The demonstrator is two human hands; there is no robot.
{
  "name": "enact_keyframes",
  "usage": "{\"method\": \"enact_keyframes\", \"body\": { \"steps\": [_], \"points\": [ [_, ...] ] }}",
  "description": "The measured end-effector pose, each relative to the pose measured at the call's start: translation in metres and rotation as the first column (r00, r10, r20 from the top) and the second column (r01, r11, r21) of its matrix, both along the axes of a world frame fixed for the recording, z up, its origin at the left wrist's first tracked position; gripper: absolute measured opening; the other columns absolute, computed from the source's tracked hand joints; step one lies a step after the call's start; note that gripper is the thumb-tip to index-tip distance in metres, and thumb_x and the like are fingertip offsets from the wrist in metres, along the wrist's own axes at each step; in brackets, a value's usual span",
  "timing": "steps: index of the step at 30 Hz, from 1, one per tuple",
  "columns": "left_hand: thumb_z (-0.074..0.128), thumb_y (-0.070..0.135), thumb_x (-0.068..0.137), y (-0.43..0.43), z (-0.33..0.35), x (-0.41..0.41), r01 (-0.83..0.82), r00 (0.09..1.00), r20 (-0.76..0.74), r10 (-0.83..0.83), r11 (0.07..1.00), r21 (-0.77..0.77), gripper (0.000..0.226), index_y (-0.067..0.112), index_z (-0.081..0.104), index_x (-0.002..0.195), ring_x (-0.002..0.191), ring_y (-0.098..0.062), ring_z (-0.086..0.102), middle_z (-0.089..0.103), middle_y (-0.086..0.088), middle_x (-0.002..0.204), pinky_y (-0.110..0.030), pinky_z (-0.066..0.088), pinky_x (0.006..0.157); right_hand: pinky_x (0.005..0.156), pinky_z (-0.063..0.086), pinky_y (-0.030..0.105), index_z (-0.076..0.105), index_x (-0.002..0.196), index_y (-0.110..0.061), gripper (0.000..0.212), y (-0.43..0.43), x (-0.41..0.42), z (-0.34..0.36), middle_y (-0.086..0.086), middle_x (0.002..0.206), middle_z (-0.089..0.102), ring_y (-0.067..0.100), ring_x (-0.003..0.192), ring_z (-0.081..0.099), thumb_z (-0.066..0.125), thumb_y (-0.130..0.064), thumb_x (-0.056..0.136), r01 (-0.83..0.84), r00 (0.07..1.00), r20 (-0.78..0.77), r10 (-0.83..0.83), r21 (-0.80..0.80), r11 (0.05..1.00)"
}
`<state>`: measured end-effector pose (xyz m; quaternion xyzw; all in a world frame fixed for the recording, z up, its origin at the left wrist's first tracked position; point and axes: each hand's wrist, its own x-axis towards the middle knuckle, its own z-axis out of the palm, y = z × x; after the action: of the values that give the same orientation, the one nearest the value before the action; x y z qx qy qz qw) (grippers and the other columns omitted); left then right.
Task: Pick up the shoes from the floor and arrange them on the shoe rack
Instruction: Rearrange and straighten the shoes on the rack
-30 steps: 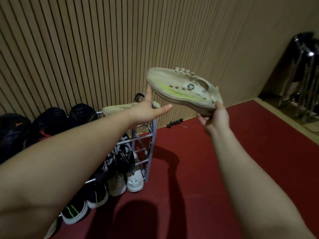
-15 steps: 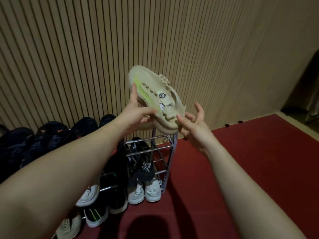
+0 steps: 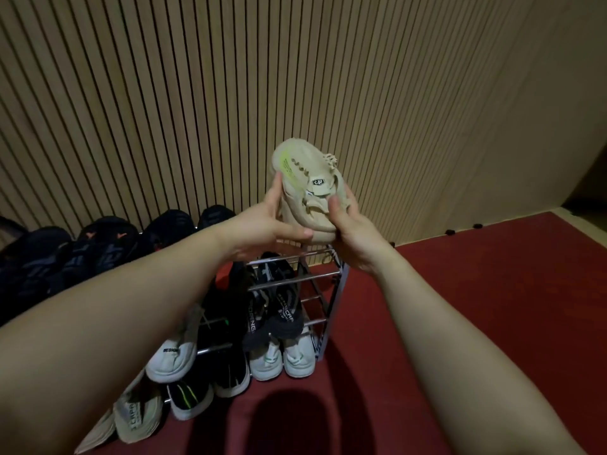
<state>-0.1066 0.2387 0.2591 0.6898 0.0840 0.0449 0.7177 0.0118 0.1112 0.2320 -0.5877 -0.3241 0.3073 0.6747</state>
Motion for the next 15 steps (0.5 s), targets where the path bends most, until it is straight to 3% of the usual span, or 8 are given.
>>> {"method": "enact_keyframes", "body": {
  "steps": [2,7,9,11,13,15],
  "points": [
    [0.067,-0.008,0.076,0.007,0.001,0.003,-0.033,0.999,0.007,0.034,0.999,-0.019,0.121,0.049,-0.017,0.143,0.112,-0.018,0.056,0.021,-0.004,0.156,-0.041,0.057,0.079,0.111,0.036,0.044,0.002,0.151,-0.038,0.110,0.006,0.007,0.006,0.003,0.149,0.039,0.022,0.130,0.047,0.070,-0.061,0.068,-0.014,0.993,0.120,0.025,-0.089,0.996],
    [0.074,0.001,0.064,0.019,0.004,0.020,-0.114,0.990,0.084,0.116,0.993,-0.032,0.126,0.050,-0.009,0.145,0.118,-0.021,0.053,0.027,0.000,0.153,-0.048,0.054,0.087,0.101,0.040,0.026,-0.007,0.151,-0.033,0.081,0.021,0.029,0.017,-0.001,0.152,0.035,0.016,0.132,0.043,0.048,-0.044,0.092,-0.041,0.949,0.304,0.083,-0.143,0.989],
    [0.073,-0.001,0.061,0.026,0.005,0.030,-0.160,0.978,0.113,0.175,0.979,-0.129,0.123,0.048,0.000,0.147,0.120,-0.025,0.054,0.036,-0.003,0.148,-0.048,0.053,0.089,0.103,0.039,0.029,-0.004,0.151,-0.038,0.076,0.026,0.041,0.021,0.000,0.153,0.034,0.019,0.133,0.042,0.037,-0.059,0.090,-0.050,0.935,0.334,0.119,-0.210,0.976],
    [0.070,-0.007,0.065,0.034,0.003,0.036,-0.166,0.969,0.132,0.208,0.948,-0.271,0.114,0.048,0.012,0.147,0.116,-0.030,0.058,0.042,-0.007,0.144,-0.049,0.054,0.084,0.109,0.035,0.040,0.007,0.151,-0.038,0.079,0.031,0.060,0.023,0.002,0.145,0.047,0.021,0.127,0.049,0.027,-0.073,0.083,-0.007,0.936,0.344,0.079,-0.207,0.978],
    [0.069,-0.011,0.067,0.040,-0.001,0.038,-0.168,0.968,0.126,0.217,0.935,-0.313,0.113,0.048,0.014,0.146,0.117,-0.032,0.057,0.040,-0.008,0.146,-0.049,0.056,0.080,0.108,0.039,0.043,0.023,0.149,-0.029,0.061,0.034,0.087,0.021,-0.003,0.127,0.060,0.021,0.116,0.057,0.031,-0.057,0.095,0.165,0.923,0.367,-0.111,-0.119,0.979],
    [0.067,-0.012,0.064,0.046,-0.006,0.036,-0.183,0.971,0.107,0.213,0.954,-0.239,0.117,0.048,0.010,0.147,0.120,-0.030,0.055,0.039,-0.005,0.147,-0.044,0.057,0.077,0.102,0.044,0.041,0.029,0.147,-0.024,0.053,0.038,0.121,0.009,-0.003,0.127,0.055,0.027,0.121,0.053,0.048,-0.024,0.098,0.351,0.842,0.482,-0.240,-0.153,0.924]
  ]
}}
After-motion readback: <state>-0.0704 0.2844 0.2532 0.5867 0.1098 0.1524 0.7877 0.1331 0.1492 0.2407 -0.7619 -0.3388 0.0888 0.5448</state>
